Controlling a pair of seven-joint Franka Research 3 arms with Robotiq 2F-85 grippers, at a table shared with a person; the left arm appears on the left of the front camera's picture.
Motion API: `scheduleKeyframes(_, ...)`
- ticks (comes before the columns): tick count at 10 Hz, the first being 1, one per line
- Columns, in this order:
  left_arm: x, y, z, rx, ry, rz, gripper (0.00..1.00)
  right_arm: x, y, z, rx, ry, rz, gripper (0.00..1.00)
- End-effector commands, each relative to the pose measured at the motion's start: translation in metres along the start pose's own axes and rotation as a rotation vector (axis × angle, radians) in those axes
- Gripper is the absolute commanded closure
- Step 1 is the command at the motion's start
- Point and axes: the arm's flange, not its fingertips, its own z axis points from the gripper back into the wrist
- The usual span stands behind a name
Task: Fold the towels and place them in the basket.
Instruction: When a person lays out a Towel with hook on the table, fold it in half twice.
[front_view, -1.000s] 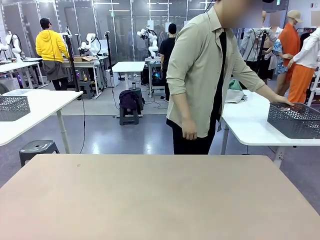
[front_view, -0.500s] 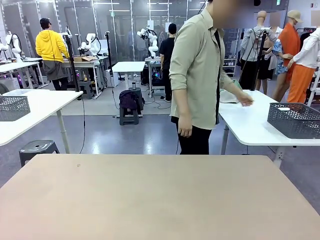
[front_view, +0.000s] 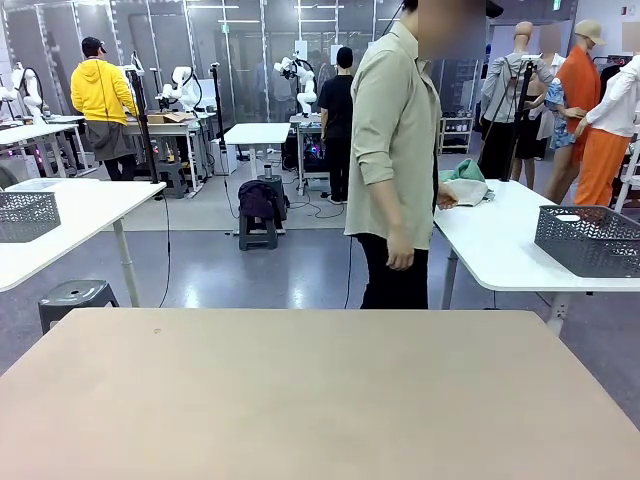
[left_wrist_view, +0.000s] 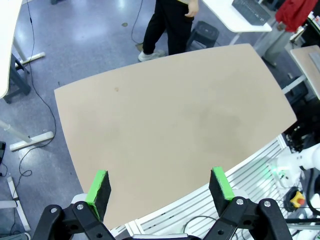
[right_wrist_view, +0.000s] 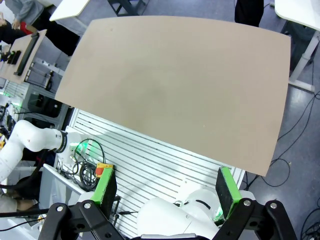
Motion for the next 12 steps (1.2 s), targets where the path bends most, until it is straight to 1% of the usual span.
scheduleKeyframes(1, 0.0003, -0.0008, 0.0008, 0.011, -0.003, -0.002, 0.00, -0.0061, 0.0028, 0.0050, -0.010, -0.003, -0.013, 0.00)
scheduleKeyframes(12, 0.0003, -0.0008, 0.0008, 0.011, -0.003, -0.002, 0.00, -0.0061, 0.0028, 0.0050, -0.010, -0.003, -0.013, 0.00)
